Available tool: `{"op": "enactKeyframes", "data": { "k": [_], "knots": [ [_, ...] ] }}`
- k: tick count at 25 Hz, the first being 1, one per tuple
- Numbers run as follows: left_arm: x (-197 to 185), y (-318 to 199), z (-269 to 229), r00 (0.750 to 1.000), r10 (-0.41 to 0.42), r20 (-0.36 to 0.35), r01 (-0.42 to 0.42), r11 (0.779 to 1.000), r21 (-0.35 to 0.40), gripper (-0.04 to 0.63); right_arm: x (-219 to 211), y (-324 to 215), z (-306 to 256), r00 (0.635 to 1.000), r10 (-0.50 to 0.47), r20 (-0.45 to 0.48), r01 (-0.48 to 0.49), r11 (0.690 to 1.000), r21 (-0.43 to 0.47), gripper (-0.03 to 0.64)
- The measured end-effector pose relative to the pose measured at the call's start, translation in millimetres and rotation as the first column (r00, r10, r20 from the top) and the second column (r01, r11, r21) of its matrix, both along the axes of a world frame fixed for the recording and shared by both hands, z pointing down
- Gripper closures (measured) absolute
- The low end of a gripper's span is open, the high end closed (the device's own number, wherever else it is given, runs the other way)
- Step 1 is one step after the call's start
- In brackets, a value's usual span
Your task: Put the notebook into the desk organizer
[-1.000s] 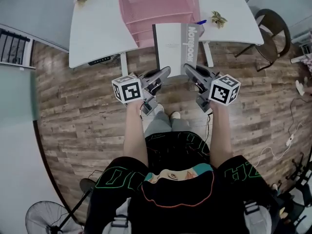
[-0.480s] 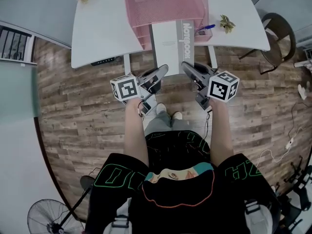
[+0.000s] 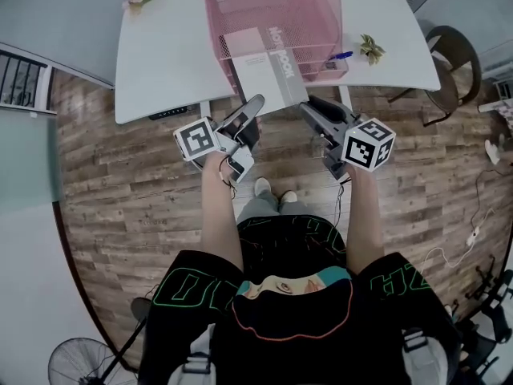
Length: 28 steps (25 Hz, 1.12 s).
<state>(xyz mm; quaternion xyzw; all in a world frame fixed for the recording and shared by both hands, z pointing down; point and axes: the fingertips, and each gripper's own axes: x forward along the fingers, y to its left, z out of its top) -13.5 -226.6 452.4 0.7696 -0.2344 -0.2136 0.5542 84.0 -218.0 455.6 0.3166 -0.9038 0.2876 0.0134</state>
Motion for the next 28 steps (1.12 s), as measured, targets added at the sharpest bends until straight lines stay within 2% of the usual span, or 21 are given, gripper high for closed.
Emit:
{"op": "enactKeyframes", "data": {
  "k": [7,9,13,16,18,20,22,25,28],
  "knots": [
    [-3,-19,-12,0.999,0.016,-0.043,-0.016,1.0,0.013,0.577,-6,-3,16,0.998,-0.033,-0.058,0.03,0.998,-0.052,0.506],
    [2,-23,-12,0.999,0.035,-0.039,-0.035,0.999,0.009,0.574,-9,-6,13,0.999,-0.035,-0.023,0.034,0.998,-0.055,0.506],
    [10,-29,-12,0.998,0.065,-0.028,-0.065,0.998,-0.002,0.571,-22,-13,-2,0.993,-0.044,0.111,0.05,0.997,-0.053,0.508],
    [12,-31,-13,0.997,0.08,-0.017,-0.08,0.997,-0.002,0.568,-31,-19,-1,0.99,-0.025,0.139,0.037,0.995,-0.087,0.508],
    [11,-34,-14,0.997,0.08,-0.005,-0.08,0.997,0.006,0.568,-34,-23,-1,0.984,0.003,0.176,0.02,0.991,-0.131,0.568],
    [8,-39,-13,0.998,0.064,0.022,-0.064,0.998,0.019,0.553,-38,-27,-9,0.956,0.025,0.291,0.026,0.985,-0.168,0.591],
    [3,-45,-11,0.996,0.045,0.08,-0.049,0.998,0.041,0.526,-44,-31,-20,0.92,0.04,0.39,0.034,0.983,-0.179,0.6],
    [-2,-48,-8,0.979,0.035,0.199,-0.049,0.997,0.066,0.458,-49,-37,-18,0.925,0.083,0.371,-0.01,0.981,-0.195,0.603],
    [-10,-44,-5,0.97,0.028,0.242,-0.046,0.996,0.07,0.358,-56,-43,-20,0.927,0.11,0.358,-0.041,0.98,-0.194,0.603]
  ]
}}
